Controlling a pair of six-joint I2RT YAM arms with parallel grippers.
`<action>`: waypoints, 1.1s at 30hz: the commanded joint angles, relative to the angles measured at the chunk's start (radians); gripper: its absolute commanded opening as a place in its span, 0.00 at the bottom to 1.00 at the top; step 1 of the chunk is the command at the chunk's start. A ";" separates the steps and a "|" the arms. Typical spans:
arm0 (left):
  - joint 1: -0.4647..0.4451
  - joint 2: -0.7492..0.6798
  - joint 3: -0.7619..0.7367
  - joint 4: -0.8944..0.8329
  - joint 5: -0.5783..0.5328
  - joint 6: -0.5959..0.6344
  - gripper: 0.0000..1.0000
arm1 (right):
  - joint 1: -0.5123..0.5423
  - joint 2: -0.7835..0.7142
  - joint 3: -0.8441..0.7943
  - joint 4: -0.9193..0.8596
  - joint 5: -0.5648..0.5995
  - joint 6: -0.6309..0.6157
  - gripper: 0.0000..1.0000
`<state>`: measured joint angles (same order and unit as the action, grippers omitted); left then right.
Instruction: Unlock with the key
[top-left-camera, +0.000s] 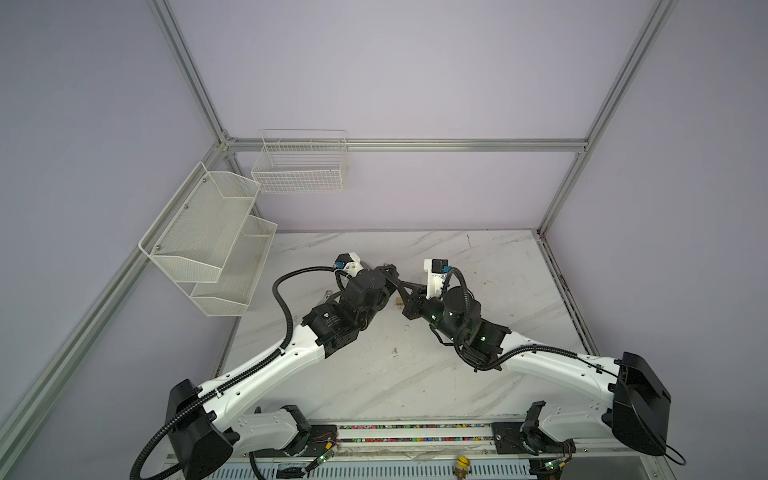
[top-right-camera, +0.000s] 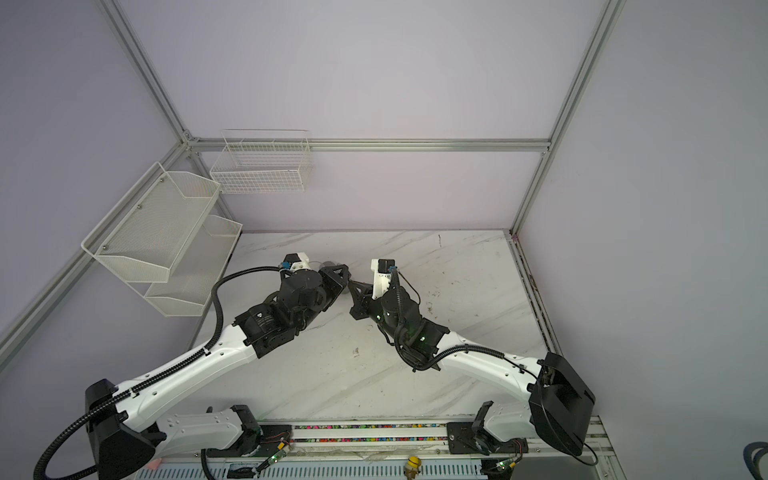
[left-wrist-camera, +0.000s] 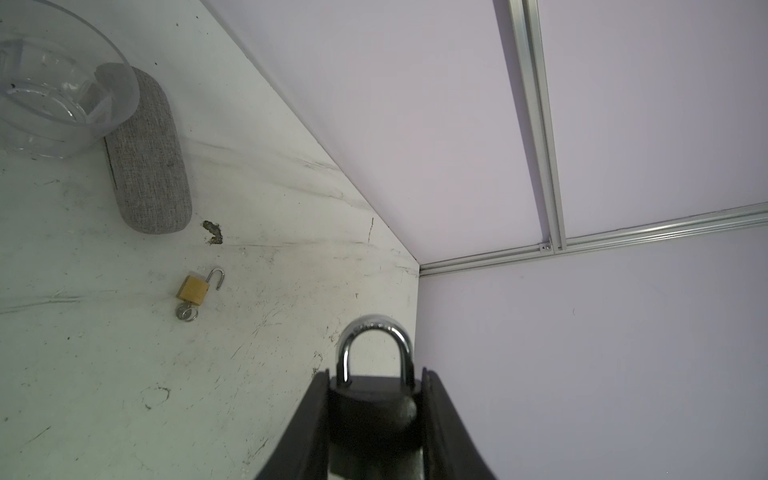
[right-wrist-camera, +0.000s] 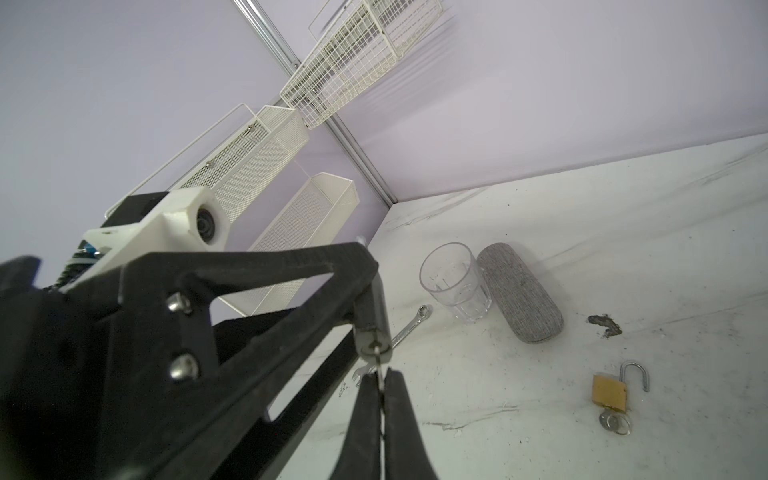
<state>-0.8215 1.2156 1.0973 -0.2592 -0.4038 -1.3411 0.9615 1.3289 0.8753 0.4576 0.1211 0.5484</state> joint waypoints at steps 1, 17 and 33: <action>-0.091 -0.018 -0.017 0.082 0.252 0.013 0.00 | -0.006 -0.001 0.041 0.086 -0.113 0.012 0.00; -0.091 -0.047 -0.080 0.135 0.181 0.030 0.00 | -0.038 -0.014 0.016 0.088 -0.180 0.195 0.00; -0.091 -0.030 -0.124 0.187 0.157 -0.002 0.00 | -0.040 0.010 -0.026 0.125 -0.175 0.459 0.00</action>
<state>-0.8368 1.1896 1.0130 -0.1696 -0.4419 -1.3224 0.9188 1.3262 0.8516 0.4622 -0.0177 0.8867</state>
